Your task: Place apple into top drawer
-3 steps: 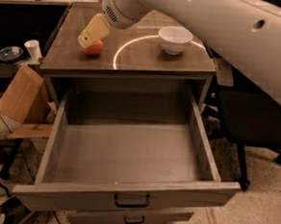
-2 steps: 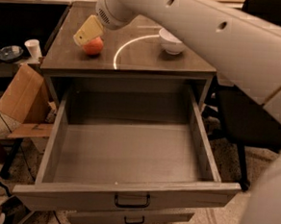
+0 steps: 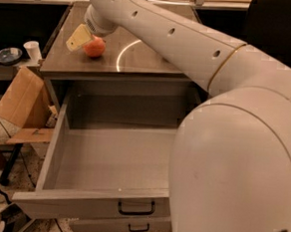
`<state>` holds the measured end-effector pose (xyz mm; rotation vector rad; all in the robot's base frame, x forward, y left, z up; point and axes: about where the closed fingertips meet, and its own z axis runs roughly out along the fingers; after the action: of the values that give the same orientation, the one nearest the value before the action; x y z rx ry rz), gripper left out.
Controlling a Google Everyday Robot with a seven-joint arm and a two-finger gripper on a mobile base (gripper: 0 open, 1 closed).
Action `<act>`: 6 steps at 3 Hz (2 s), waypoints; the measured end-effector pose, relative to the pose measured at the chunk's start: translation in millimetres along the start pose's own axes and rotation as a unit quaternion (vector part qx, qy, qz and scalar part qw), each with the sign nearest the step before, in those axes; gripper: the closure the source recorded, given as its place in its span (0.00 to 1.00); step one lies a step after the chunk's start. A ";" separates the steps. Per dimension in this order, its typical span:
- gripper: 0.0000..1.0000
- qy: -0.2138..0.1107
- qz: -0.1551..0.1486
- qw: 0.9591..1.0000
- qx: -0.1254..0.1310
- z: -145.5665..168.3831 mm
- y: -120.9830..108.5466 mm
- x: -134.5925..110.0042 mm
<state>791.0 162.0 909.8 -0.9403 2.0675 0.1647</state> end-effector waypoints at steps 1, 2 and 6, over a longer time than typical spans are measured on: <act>0.00 0.004 0.007 1.000 -0.016 31.8 16.4 -12.6; 0.03 0.008 0.001 0.998 -0.056 59.2 55.6 -34.7; 0.00 0.035 -0.005 0.999 0.005 69.2 32.8 -41.5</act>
Offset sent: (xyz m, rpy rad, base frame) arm 0.0133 0.1191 -0.0180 0.0567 0.0889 0.1303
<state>828.6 237.9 889.3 -0.9629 2.1259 0.1171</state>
